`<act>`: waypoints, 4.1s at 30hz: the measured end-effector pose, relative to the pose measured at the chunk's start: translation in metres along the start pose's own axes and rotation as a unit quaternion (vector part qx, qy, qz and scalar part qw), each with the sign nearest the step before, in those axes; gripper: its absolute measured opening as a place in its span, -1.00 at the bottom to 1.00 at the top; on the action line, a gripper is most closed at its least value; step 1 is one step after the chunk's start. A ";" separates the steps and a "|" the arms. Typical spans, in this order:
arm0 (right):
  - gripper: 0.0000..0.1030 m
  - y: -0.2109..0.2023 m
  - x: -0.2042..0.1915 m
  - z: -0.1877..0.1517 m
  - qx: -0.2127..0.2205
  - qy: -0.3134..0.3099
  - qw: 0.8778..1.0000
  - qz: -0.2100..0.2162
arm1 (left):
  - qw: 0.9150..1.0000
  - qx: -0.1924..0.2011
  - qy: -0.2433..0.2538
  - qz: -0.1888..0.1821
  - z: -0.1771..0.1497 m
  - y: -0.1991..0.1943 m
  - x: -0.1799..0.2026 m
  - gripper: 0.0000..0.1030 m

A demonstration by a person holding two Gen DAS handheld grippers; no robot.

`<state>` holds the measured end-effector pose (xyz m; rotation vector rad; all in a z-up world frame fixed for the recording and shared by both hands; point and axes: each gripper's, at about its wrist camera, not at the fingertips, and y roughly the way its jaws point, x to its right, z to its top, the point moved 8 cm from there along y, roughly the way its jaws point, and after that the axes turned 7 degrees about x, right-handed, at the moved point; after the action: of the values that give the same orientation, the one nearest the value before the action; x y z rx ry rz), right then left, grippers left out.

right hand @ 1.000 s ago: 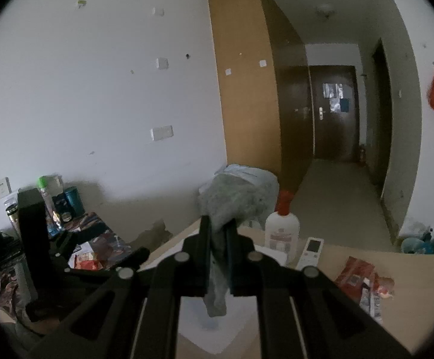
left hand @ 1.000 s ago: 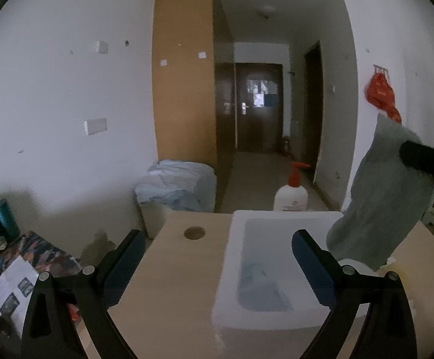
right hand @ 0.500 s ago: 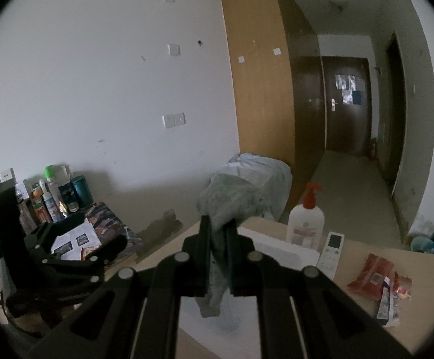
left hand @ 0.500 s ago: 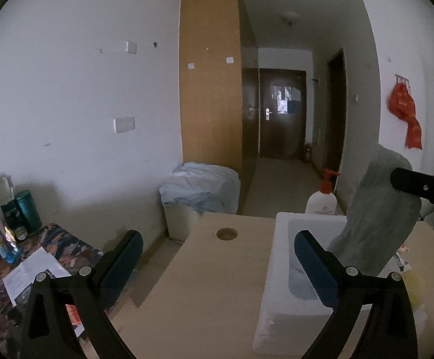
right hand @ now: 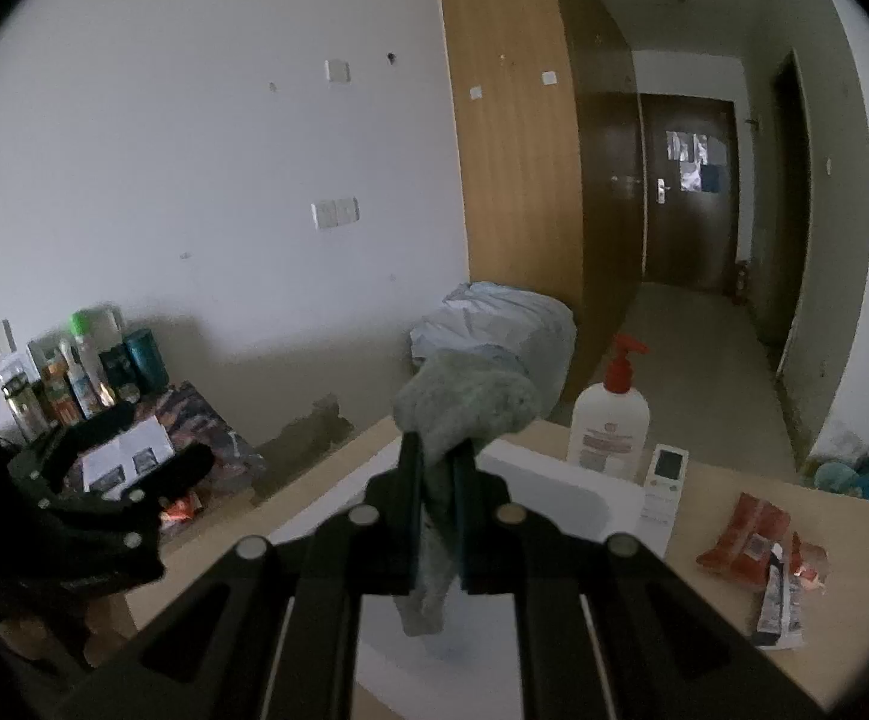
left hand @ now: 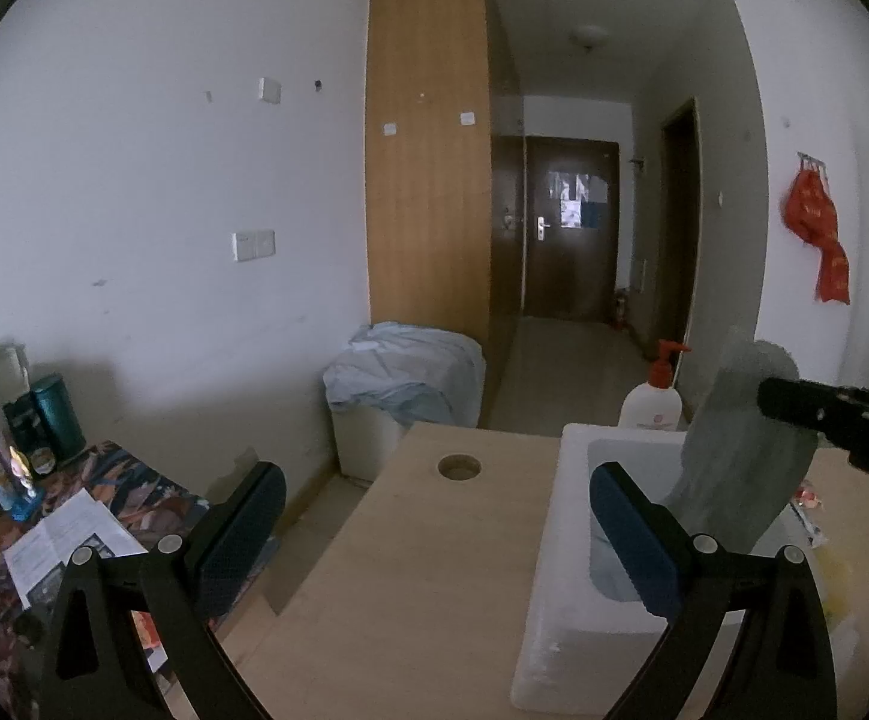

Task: Organize soft objects
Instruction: 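Lower the grey sock into the foam box and open the right gripper, then withdraw both tools from the box back over the table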

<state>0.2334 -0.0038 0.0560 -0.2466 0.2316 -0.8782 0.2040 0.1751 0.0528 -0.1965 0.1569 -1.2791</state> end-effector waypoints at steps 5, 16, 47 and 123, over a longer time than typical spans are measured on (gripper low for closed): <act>0.68 -0.002 0.003 -0.001 0.004 0.008 1.000 -0.010 | 1.000 0.000 0.000 0.003 0.000 0.000 0.000 0.97; 0.86 -0.011 0.012 0.002 0.017 0.016 0.999 -0.022 | 1.000 0.004 0.005 0.002 -0.003 -0.005 0.006 0.97; 1.00 -0.160 0.092 -0.015 0.083 0.053 0.981 -0.168 | 0.983 0.016 0.040 -0.176 0.001 -0.063 0.155 0.99; 1.00 -0.239 0.144 -0.164 0.055 0.124 0.956 -0.260 | 0.931 -0.070 0.030 -0.357 -0.147 -0.127 0.261 0.99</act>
<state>0.0995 -0.2824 -0.0399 -0.0904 0.3578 -1.4440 0.1255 -0.1188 -0.0625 -0.3576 0.2420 -2.0045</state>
